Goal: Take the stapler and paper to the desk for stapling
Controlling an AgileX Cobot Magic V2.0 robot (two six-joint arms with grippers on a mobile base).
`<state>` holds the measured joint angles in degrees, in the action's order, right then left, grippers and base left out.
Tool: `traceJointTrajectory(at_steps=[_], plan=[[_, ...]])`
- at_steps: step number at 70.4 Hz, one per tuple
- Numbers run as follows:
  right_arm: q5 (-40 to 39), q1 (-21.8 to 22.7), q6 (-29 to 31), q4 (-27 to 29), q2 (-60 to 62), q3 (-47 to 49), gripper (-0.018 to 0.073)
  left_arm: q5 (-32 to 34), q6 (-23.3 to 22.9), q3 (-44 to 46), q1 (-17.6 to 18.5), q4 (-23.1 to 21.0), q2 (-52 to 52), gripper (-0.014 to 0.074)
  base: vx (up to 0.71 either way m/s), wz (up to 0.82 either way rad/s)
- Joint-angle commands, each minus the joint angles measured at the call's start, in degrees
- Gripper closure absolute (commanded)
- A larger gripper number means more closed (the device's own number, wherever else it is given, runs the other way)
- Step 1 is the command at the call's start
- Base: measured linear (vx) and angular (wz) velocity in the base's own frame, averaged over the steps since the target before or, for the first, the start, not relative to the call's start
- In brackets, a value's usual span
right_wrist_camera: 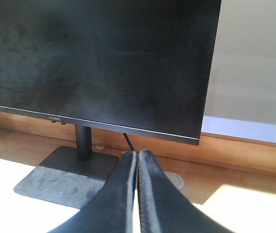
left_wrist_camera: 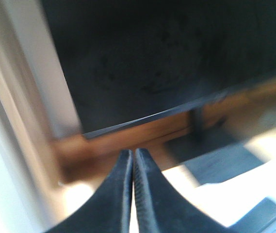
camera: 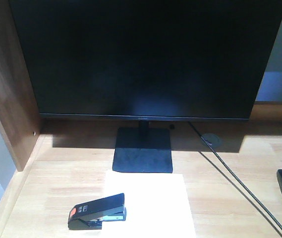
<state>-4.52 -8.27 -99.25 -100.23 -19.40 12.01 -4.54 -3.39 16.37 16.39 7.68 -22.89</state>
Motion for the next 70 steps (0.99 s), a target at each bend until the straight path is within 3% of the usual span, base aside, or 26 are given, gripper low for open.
traceJointTrajectory(at_steps=[1, 10, 23, 53, 70], plan=[[0.78, 0.20, 0.24, -1.90, -0.29, 1.48, 0.0565, 4.54, -3.81, 1.52, 0.28, 0.69, -0.22, 0.0603, 0.00, 0.00], [0.78, 0.20, 0.29, -1.90, -0.29, 1.48, 0.0565, 2.96, -3.81, 1.52, -0.14, 0.27, 2.07, 0.0603, 0.00, 0.00], [0.78, 0.20, 0.29, -1.90, -0.29, 1.48, 0.0565, -0.50, -3.76, 0.93, -4.86, -0.28, 7.30, 0.0603, 0.00, 0.00], [0.78, 0.20, 0.29, -1.90, -0.29, 1.48, 0.0565, -0.44, -3.76, -15.42, -16.15, -7.28, 24.45, 0.0603, 0.00, 0.00], [0.78, 0.20, 0.23, -1.90, -0.29, 1.48, 0.0565, 0.25, -3.76, -19.53, -17.22, -7.29, 24.16, 0.0603, 0.00, 0.00]])
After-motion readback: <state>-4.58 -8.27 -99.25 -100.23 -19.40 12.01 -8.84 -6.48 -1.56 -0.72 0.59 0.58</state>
